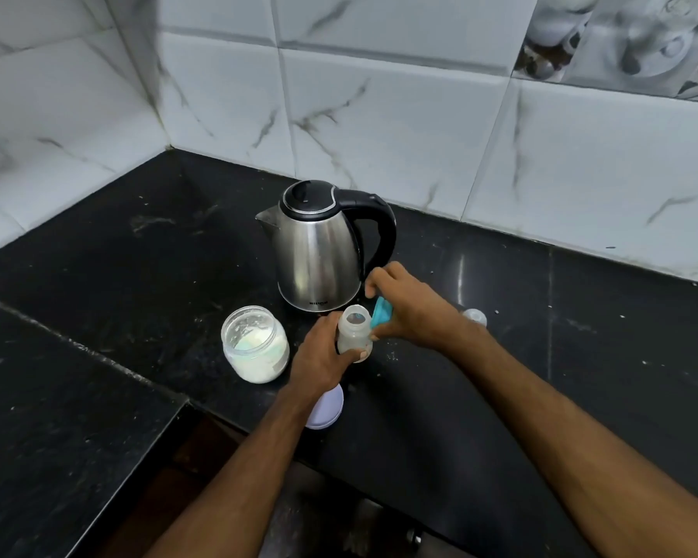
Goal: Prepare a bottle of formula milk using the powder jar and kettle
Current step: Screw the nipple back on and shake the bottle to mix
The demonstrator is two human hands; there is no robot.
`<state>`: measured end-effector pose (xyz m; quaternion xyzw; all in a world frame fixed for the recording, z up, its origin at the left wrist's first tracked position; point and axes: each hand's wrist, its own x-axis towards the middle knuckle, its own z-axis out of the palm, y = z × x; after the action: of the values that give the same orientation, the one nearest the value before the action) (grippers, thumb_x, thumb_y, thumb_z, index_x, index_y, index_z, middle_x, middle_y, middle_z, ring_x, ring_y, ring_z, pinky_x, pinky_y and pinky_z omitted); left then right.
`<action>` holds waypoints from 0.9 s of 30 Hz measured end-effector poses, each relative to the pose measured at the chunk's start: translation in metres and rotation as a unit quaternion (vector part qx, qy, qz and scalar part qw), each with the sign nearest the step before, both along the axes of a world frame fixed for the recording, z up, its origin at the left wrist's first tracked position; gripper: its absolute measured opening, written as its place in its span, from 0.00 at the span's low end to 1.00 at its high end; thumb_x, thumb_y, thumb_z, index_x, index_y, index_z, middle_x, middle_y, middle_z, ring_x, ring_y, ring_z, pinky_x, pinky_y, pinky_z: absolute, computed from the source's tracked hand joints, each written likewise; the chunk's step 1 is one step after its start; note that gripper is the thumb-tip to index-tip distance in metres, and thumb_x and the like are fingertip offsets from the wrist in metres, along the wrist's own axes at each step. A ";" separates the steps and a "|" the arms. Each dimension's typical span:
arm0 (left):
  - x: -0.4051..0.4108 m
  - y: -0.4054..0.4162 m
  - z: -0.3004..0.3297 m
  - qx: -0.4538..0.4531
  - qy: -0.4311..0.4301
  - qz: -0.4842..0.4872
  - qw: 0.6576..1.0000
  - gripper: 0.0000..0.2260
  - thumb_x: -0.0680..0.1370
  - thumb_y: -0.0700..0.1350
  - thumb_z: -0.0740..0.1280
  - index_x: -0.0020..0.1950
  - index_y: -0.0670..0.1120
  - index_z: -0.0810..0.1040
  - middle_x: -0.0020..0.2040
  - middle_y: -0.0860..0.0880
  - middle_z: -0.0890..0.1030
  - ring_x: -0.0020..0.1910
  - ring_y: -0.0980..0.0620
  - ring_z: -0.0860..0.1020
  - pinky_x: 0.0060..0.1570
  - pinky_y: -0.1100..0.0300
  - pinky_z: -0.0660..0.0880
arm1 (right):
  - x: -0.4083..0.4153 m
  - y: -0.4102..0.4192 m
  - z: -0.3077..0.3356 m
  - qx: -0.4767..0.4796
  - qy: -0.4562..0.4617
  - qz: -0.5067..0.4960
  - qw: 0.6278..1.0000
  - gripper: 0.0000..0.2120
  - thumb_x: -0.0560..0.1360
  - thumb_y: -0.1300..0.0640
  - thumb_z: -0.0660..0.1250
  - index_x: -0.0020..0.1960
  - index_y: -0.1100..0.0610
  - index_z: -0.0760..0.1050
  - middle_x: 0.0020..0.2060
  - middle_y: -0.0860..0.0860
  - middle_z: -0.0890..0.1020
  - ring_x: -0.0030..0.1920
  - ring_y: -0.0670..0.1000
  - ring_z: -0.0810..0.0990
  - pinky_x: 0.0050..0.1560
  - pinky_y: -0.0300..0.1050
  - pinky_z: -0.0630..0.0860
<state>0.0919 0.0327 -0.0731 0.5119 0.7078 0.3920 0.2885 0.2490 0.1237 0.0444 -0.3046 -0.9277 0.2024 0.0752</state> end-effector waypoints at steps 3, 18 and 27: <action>0.002 -0.001 0.004 -0.004 0.010 0.003 1.000 0.31 0.62 0.62 0.70 0.65 0.59 0.71 0.61 0.54 0.78 0.60 0.52 0.78 0.59 0.45 0.77 | -0.012 0.003 0.007 0.028 -0.054 0.047 0.997 0.26 0.66 0.57 0.77 0.56 0.51 0.66 0.51 0.49 0.69 0.44 0.52 0.74 0.43 0.45 0.74; 0.000 0.000 0.000 -0.025 0.044 0.016 0.999 0.27 0.71 0.46 0.76 0.68 0.49 0.71 0.61 0.49 0.78 0.60 0.49 0.77 0.60 0.49 0.76 | -0.043 0.007 0.006 0.030 -0.134 0.135 0.981 0.20 0.70 0.57 0.75 0.60 0.54 0.76 0.58 0.51 0.73 0.56 0.50 0.74 0.55 0.45 0.74; 0.001 0.000 0.001 -0.022 0.052 0.014 0.998 0.29 0.71 0.47 0.76 0.70 0.50 0.70 0.64 0.49 0.77 0.62 0.50 0.77 0.62 0.47 0.75 | -0.040 0.013 0.011 -0.016 -0.114 0.140 0.984 0.23 0.70 0.61 0.73 0.63 0.55 0.74 0.57 0.51 0.76 0.56 0.51 0.75 0.58 0.49 0.76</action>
<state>0.0929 0.0330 -0.0725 0.5149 0.7376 0.3533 0.2568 0.2094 0.1364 0.0558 -0.1942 -0.9602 0.1902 -0.0647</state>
